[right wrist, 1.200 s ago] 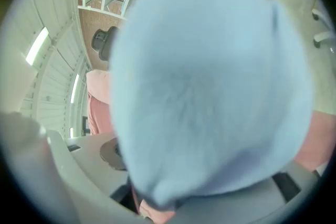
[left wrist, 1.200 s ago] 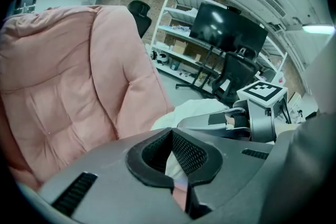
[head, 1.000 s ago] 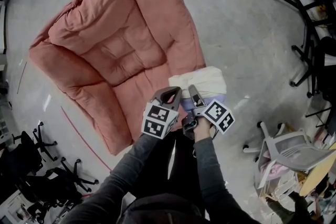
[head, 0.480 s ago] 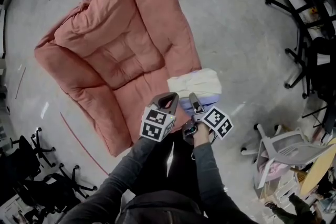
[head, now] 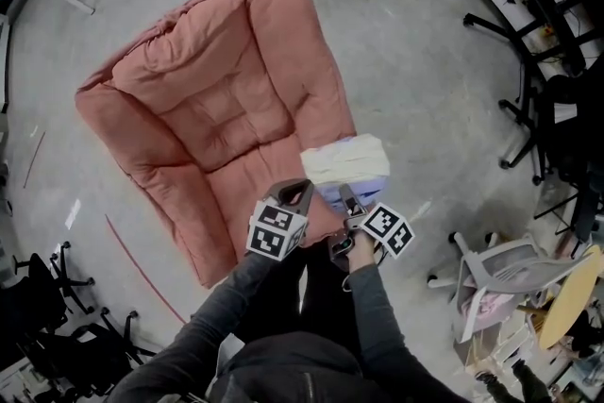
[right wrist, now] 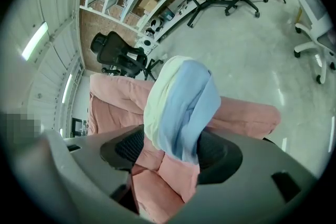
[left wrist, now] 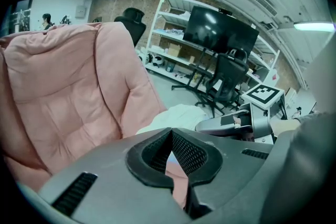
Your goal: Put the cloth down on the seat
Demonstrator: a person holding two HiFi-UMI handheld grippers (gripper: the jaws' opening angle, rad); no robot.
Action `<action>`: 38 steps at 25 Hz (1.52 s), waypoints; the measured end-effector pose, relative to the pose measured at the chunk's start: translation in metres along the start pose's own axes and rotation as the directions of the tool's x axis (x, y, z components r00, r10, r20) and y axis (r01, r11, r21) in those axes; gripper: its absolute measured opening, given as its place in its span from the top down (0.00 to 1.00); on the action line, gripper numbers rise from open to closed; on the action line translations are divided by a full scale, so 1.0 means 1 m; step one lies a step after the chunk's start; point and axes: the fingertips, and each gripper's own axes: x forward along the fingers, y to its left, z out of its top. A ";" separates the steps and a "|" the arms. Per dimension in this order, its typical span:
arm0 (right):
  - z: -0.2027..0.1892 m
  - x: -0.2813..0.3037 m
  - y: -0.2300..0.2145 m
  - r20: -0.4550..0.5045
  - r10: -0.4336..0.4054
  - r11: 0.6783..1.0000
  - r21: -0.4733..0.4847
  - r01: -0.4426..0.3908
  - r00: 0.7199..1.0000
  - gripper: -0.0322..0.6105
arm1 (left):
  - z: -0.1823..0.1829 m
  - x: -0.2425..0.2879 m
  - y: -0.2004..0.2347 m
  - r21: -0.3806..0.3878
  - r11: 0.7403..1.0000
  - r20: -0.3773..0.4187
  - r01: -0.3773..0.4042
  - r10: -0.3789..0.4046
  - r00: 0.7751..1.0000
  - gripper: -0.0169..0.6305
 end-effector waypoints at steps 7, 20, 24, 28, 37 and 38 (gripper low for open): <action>-0.014 -0.029 -0.001 -0.067 -0.014 0.993 -0.116 0.006 0.998 0.55 | -0.002 -0.028 -0.015 -0.004 1.000 0.014 0.006 -0.006 1.000 0.97; -0.043 -0.081 0.108 -0.109 0.283 0.910 -0.281 -0.303 0.953 0.56 | 0.027 -0.099 -0.030 -0.048 0.999 0.139 0.012 -0.005 0.990 0.97; -0.043 -0.112 0.167 -0.069 0.409 0.833 -0.379 -0.404 0.910 0.64 | 0.052 -0.123 -0.040 -0.050 0.998 0.231 0.027 -0.015 0.973 0.97; -0.039 -0.143 0.217 -0.012 0.499 0.735 -0.523 -0.431 0.866 0.80 | 0.082 -0.154 -0.044 -0.014 1.000 0.325 0.019 -0.014 0.946 0.97; -0.031 -0.181 0.264 0.081 0.599 0.581 -0.728 -0.363 0.797 0.93 | 0.117 -0.205 -0.050 0.027 0.999 0.489 -0.021 0.005 0.873 0.97; -0.031 -0.180 0.264 0.086 0.594 0.582 -0.732 -0.354 0.800 0.93 | 0.117 -0.207 -0.050 0.037 0.999 0.492 -0.030 0.008 0.870 0.97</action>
